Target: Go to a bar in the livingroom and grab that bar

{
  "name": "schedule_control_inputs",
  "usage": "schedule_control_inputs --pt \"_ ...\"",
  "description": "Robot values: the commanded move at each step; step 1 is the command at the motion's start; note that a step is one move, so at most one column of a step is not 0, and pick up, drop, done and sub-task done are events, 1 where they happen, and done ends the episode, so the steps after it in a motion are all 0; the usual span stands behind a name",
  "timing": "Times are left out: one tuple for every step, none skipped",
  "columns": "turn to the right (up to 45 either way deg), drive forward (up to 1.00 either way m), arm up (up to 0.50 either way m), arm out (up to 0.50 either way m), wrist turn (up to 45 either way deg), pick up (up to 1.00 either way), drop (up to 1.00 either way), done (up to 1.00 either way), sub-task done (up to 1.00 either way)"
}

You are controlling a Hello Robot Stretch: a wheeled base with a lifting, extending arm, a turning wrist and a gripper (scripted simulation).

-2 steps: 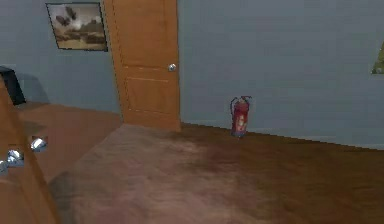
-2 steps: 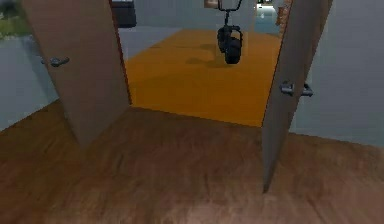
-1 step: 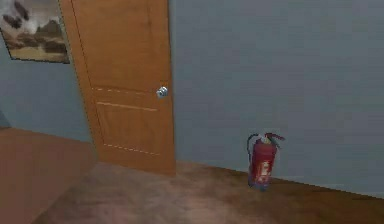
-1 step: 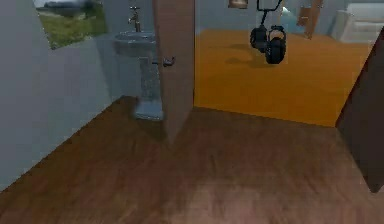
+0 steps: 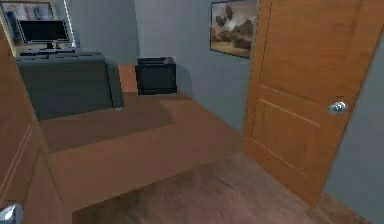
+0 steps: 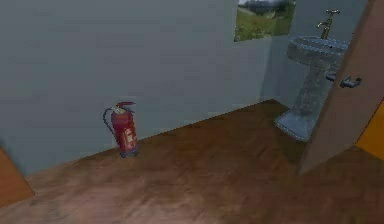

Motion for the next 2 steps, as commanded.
schedule_control_inputs --pt "0.0 0.25 0.0 0.0 0.0 0.0 0.0 0.0 0.0" --pt "-9.0 0.0 0.0 0.0 0.0 0.0 0.0 0.0 0.0"
